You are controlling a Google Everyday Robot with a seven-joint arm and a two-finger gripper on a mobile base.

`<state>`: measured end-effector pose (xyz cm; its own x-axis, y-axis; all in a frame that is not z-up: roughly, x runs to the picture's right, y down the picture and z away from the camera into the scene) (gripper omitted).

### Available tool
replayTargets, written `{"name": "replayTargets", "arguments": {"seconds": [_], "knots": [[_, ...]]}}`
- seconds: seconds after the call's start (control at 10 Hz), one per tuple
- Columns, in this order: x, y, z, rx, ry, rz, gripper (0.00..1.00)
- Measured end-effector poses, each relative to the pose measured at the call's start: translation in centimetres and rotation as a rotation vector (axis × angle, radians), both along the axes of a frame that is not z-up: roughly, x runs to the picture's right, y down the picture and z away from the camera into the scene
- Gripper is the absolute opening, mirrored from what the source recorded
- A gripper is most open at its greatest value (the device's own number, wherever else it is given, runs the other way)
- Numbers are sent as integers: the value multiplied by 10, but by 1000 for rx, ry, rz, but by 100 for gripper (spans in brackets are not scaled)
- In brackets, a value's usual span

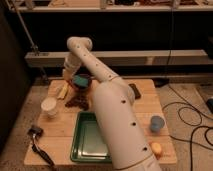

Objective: Place pepper in purple bowl

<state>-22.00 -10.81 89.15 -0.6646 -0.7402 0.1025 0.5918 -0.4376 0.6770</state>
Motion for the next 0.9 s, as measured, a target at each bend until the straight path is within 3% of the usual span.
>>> {"name": "replayTargets", "arguments": {"seconds": [0.2, 0.5, 0.6, 0.7, 0.9], "knots": [[12, -14, -9, 23, 26, 23, 0], [39, -13, 3, 66, 66, 57, 0], [40, -4, 14, 92, 56, 67, 0], [46, 4, 24, 143, 29, 73, 0], [48, 1, 17, 216, -17, 66, 0]]}}
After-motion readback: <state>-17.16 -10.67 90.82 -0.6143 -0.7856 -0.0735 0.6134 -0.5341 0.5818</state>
